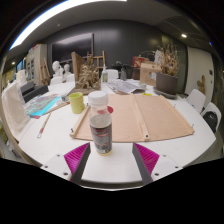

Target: Pour water

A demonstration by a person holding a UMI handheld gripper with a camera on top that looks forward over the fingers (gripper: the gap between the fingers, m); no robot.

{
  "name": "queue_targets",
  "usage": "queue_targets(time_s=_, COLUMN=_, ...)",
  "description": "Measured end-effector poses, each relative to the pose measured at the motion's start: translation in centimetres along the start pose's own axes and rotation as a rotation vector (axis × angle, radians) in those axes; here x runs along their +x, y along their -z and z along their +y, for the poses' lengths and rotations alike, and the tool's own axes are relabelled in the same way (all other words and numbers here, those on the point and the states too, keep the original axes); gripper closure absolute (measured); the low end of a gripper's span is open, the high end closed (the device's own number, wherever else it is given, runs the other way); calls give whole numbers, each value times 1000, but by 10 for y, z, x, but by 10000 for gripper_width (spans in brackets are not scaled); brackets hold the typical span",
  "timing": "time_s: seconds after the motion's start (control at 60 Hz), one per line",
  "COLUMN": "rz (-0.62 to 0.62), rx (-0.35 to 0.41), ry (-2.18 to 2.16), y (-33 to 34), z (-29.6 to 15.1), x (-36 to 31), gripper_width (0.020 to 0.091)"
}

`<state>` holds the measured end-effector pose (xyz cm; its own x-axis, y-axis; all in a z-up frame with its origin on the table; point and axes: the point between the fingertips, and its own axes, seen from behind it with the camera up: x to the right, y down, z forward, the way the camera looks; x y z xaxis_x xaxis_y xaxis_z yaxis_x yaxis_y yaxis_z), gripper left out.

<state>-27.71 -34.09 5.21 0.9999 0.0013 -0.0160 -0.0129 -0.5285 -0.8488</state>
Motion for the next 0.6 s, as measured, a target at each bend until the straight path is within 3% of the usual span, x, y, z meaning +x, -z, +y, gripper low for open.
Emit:
queue_targets(time_s=0.1, rz=24, rx=54, ry=5, y=-31, z=-14, x=-13, gripper_width=243)
queue_targets(time_s=0.183, rz=49, rx=86, ry=-7, y=-54, z=-25, x=-18, gripper_width=284)
queue_targets(time_s=0.283, rz=36, rx=122, ry=-40, y=-72, z=-35, x=-26, gripper_width=447)
queue_targets(time_s=0.367, rz=66, rx=136, ry=-35, y=-82, z=-37, x=-22, gripper_width=665)
queue_targets(time_s=0.45, rz=81, rx=158, ry=-30, y=-84, z=-41, x=-23, gripper_width=678)
queue_targets(time_s=0.6, rz=103, rx=160, ry=-27, y=-85, z=-41, x=-21, gripper_width=802)
